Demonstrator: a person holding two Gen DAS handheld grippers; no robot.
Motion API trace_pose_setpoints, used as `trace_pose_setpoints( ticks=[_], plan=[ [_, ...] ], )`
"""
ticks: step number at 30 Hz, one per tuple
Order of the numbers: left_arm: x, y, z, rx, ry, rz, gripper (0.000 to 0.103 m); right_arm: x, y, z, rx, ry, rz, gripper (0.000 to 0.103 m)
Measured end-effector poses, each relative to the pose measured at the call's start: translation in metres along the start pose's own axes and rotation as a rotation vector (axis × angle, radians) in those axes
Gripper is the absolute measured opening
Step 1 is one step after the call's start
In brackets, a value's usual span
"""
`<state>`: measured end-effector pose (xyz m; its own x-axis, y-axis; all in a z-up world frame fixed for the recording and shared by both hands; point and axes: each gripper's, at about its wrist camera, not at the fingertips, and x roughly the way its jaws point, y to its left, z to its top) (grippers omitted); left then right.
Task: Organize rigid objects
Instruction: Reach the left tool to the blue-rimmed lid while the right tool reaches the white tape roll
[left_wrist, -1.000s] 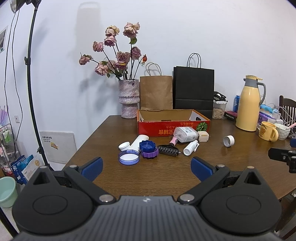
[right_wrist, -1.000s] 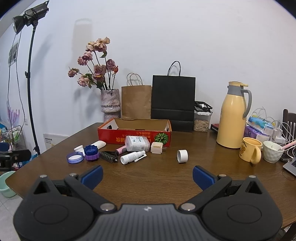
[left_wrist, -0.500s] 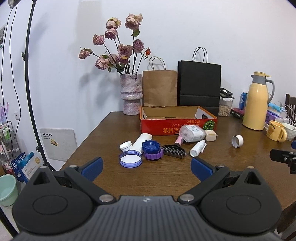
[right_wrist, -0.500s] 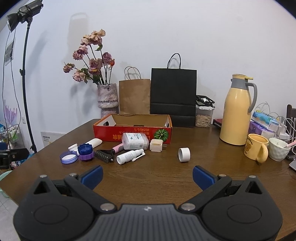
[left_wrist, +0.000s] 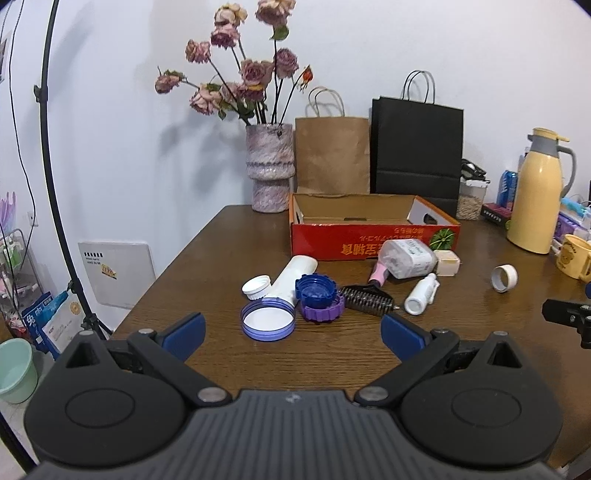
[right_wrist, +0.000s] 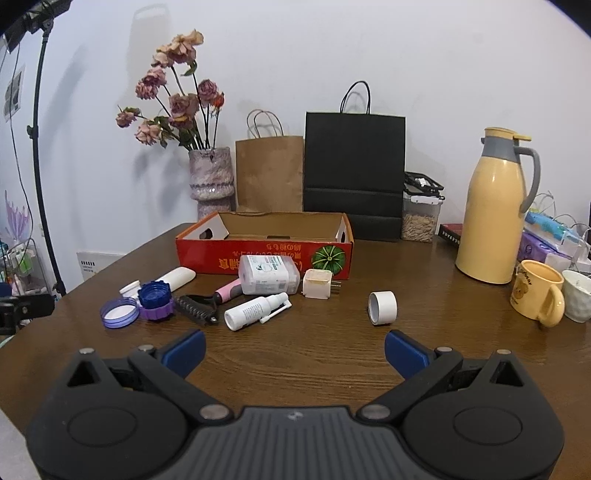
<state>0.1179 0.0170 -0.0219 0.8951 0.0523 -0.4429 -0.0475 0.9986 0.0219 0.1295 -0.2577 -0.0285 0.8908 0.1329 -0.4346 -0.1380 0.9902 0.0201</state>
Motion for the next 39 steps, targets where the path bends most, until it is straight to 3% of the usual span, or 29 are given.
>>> trace_pose_setpoints(
  ticks=[24,39],
  plan=[
    [0.128,0.021,0.01,-0.011,0.141,0.064,0.103,0.128,-0.058,0.017,0.019,0.096,-0.102,0.103],
    [0.175,0.032,-0.002,-0.035,0.223,0.107,0.103,0.188,-0.092,0.026,0.014,0.128,-0.143,0.103]
  ],
)
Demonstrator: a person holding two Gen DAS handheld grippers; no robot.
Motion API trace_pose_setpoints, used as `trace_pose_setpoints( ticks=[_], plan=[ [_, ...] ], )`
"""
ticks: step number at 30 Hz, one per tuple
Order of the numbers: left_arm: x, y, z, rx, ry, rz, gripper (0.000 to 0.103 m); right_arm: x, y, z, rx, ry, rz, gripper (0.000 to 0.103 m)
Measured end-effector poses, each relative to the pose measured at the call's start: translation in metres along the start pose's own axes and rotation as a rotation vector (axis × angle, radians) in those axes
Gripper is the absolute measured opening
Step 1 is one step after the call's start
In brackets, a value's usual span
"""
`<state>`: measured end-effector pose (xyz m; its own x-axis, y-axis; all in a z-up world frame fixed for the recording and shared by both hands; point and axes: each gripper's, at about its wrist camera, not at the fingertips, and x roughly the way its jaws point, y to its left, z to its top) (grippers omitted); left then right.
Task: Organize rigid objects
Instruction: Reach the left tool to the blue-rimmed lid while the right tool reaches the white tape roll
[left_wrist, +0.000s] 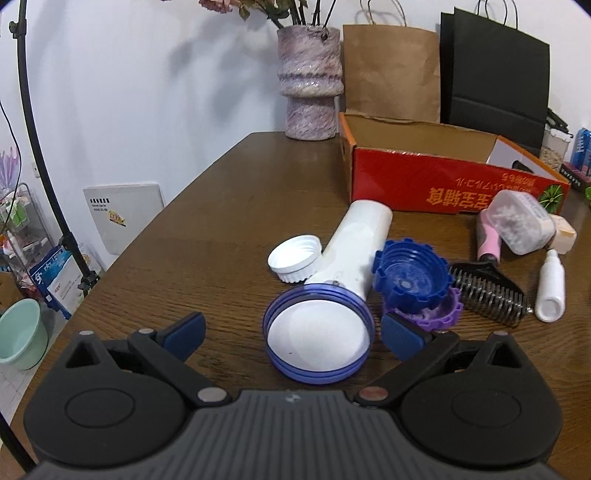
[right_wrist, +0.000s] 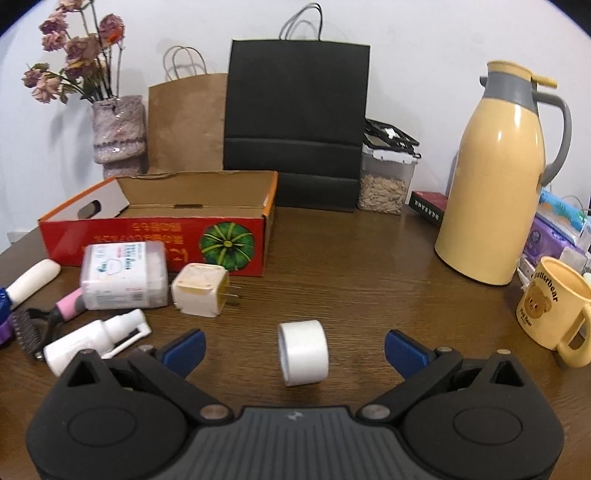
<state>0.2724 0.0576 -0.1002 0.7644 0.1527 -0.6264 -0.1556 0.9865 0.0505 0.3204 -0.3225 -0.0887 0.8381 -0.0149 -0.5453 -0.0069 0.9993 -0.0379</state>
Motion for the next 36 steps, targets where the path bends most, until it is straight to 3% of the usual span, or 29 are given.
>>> trace_pose_setpoints(
  ticks=[12,14,18,23,32,36],
  plan=[
    [0.013,-0.004,-0.001,0.007,0.032,-0.009,0.102,0.017,-0.002,-0.008,0.011,0.01,0.012,0.103],
    [0.011,-0.005,-0.001,0.01,0.023,-0.025,0.095,0.018,-0.001,-0.009,0.003,0.01,0.011,0.103],
    [0.006,-0.008,-0.002,0.027,-0.001,-0.076,0.068,0.019,0.0,-0.01,-0.002,0.006,0.005,0.103],
    [0.005,-0.01,-0.002,0.037,-0.008,-0.073,0.068,0.02,0.001,-0.011,-0.009,0.005,-0.016,0.101],
    [0.005,-0.006,-0.001,0.016,-0.016,-0.066,0.068,0.018,-0.006,-0.01,0.032,-0.015,0.025,0.075],
    [0.004,-0.005,-0.001,0.013,-0.021,-0.069,0.068,0.019,-0.009,-0.011,0.058,-0.008,0.046,0.05]
  ],
)
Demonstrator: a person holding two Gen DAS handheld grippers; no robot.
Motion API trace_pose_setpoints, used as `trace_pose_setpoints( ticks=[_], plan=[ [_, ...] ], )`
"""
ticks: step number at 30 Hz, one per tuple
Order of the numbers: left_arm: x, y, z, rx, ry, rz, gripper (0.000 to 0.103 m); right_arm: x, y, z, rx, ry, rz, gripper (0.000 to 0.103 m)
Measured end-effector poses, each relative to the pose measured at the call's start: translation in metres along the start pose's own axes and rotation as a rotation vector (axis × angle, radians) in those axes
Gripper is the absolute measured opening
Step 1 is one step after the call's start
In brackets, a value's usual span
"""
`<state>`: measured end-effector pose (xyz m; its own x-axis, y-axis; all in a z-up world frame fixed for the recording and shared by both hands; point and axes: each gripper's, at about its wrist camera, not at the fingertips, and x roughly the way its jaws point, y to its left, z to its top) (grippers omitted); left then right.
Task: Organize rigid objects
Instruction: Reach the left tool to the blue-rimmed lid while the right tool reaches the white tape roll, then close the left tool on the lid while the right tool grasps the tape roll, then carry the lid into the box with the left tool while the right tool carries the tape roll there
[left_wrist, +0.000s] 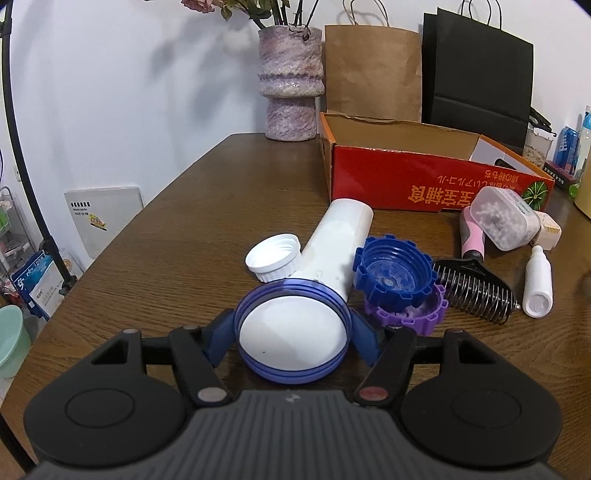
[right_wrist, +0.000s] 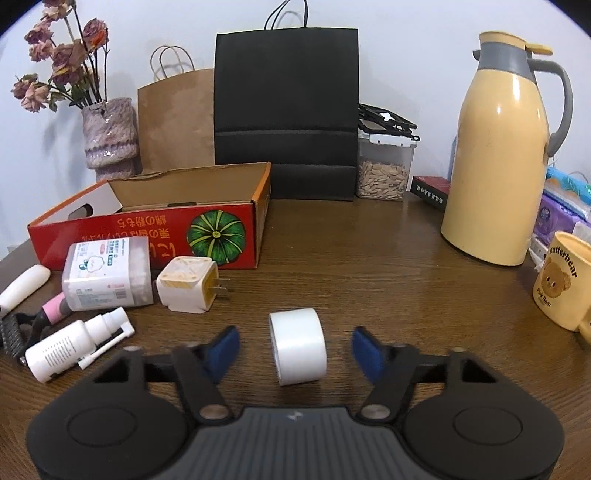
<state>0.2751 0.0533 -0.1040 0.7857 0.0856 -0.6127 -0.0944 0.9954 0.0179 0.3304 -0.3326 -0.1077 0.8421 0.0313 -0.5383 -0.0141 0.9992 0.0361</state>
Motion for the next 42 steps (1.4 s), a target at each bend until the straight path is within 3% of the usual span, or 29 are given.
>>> trace_pose_setpoints(
  ticks=[5,26,42],
  plan=[
    [-0.001,0.001,0.0,-0.005,-0.007,-0.002,0.068,-0.002,-0.005,0.0,0.038,-0.018,0.013,0.026],
    [-0.017,0.005,0.006,-0.027,-0.086,0.035,0.067,-0.023,0.015,0.003,0.053,-0.126,0.046,0.025],
    [-0.045,-0.025,0.057,0.002,-0.2,-0.028,0.067,-0.038,0.057,0.036,0.026,-0.214,0.137,0.024]
  ],
)
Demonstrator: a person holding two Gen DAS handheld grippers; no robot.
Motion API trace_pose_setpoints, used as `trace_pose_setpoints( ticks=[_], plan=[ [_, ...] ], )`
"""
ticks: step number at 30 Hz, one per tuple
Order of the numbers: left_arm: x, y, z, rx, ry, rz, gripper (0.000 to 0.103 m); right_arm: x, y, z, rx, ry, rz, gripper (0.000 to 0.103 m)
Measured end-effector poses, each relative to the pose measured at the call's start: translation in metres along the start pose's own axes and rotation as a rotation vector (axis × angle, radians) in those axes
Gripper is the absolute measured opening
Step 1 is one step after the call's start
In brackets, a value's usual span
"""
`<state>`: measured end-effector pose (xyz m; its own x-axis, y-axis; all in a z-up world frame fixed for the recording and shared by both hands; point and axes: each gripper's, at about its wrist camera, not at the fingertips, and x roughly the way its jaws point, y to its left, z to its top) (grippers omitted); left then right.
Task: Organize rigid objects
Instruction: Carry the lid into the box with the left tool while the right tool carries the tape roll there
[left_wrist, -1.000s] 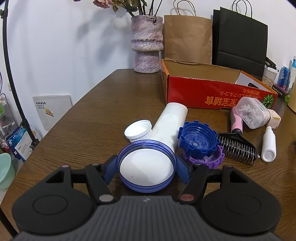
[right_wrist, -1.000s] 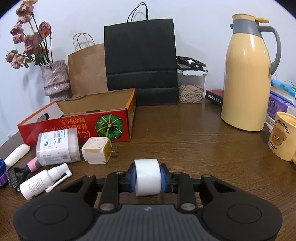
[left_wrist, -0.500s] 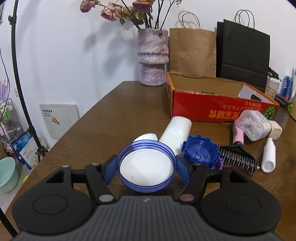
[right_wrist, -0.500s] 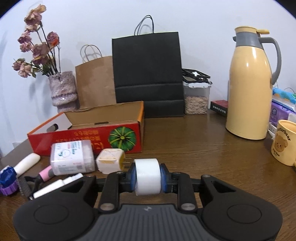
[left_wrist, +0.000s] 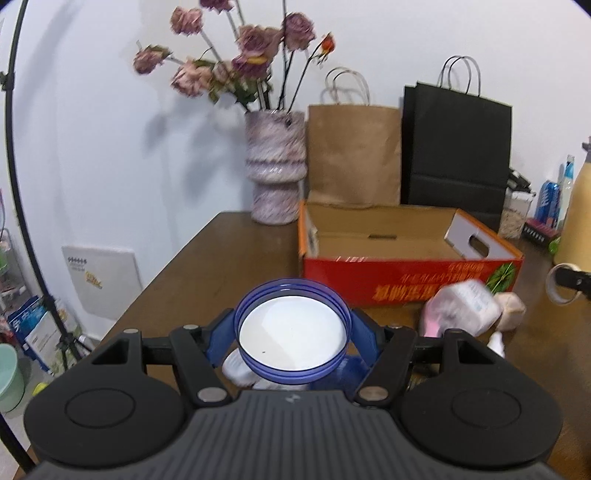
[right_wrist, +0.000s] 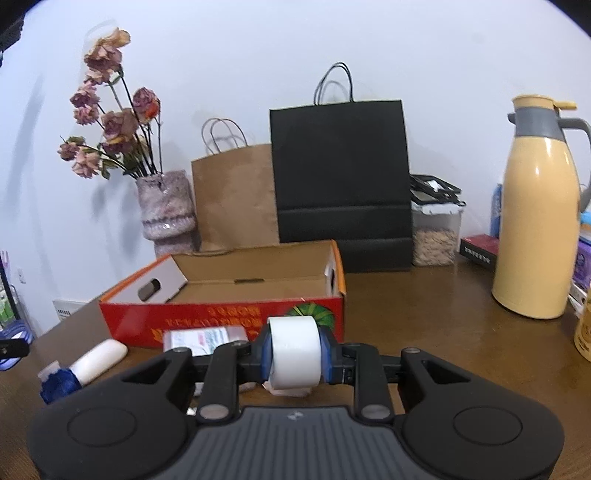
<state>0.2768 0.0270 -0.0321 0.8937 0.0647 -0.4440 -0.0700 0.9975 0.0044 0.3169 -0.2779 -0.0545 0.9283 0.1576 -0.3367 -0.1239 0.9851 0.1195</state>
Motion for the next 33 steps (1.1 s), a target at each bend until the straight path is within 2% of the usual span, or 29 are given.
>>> trace_pose_setpoints(
  ticks=[13,21,33],
  plan=[
    [0.028,-0.04,0.044,-0.03,-0.063,-0.061,0.067,0.026,0.025,0.032,-0.014,-0.054,0.036,0.024],
    [0.062,-0.06,0.063,-0.039,-0.075,-0.05,0.067,0.057,0.037,0.045,-0.043,-0.057,0.048,0.025],
    [0.122,-0.07,0.085,-0.071,-0.058,-0.035,0.067,0.118,0.04,0.056,-0.081,-0.032,0.062,0.025]
  ],
)
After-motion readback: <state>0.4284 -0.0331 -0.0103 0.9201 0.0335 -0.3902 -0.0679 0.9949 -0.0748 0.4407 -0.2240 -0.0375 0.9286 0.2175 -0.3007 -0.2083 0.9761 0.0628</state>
